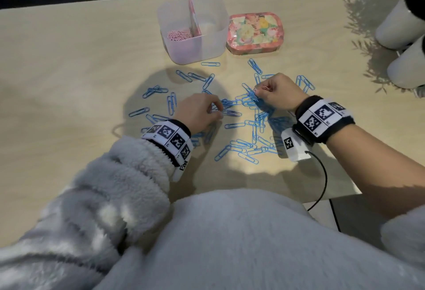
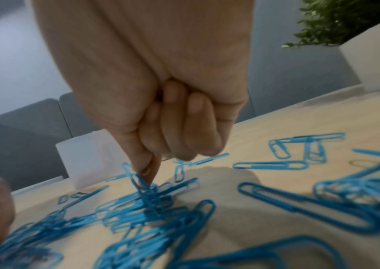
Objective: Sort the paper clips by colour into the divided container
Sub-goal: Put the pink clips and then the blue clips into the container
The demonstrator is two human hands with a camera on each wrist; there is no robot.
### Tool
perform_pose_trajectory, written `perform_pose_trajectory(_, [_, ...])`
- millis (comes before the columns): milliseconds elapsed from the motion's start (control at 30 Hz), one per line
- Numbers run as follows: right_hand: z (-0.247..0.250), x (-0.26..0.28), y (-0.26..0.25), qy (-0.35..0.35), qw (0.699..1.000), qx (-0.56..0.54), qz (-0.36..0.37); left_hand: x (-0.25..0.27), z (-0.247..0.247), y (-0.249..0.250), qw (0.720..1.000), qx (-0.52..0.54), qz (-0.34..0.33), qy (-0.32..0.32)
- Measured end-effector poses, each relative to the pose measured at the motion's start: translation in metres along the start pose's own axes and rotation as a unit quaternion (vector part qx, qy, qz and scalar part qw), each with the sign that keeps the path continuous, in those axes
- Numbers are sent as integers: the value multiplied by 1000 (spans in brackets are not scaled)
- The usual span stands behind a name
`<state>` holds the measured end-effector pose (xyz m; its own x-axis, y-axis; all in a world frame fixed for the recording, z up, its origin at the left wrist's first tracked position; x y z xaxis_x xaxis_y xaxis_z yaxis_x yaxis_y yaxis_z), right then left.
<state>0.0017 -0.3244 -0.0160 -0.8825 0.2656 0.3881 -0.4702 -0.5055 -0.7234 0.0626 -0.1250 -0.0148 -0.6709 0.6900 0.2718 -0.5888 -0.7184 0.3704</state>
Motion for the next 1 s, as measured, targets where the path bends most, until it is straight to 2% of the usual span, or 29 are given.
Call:
perform_pose_trajectory(100, [-4, 1, 11, -5, 996, -90, -23, -8, 0, 16, 999, -24, -25, -4])
perform_pose_trajectory(167, [-3, 1, 19, 26, 989, -142, -42, -12, -2, 23, 998, -55, -41, -6])
perform_pose_trajectory(267, [5, 5, 20, 81, 983, -160, -37, -15, -7, 24, 995, -91, -43, -22])
perform_pose_trajectory(467, [15, 19, 24, 88, 955, -271, -83, -6, -6, 8, 999, -40, -13, -18])
perform_pose_trajectory(633, [9, 23, 21, -4, 882, -462, -92, 4, 8, -11, 999, 13, 27, 22])
perform_pose_trajectory(700, [4, 25, 18, -24, 873, -481, -78, 9, 11, -14, 1000, -6, 24, -19])
perform_pose_trajectory(767, [0, 23, 15, -34, 876, -477, -65, 11, 11, -12, 997, -45, 13, -53])
perform_pose_trajectory(900, [-7, 18, 5, -45, 869, -485, -82, -3, 10, 8, 999, -51, -4, -4])
perform_pose_trajectory(1000, [-6, 9, -11, -74, 849, -510, -115, -17, 2, 28, 994, -91, -38, -36])
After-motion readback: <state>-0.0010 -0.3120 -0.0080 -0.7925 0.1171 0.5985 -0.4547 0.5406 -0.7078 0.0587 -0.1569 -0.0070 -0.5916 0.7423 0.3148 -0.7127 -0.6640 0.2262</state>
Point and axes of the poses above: each hand's wrist, its own x-axis away from the middle knuckle, its own z-axis out of the back of the hand, y = z × x, the point moved 3 cm from there along -x, towards the middle knuckle, and after that the axes turned 12 degrees about -x, right-handed, at the moved point
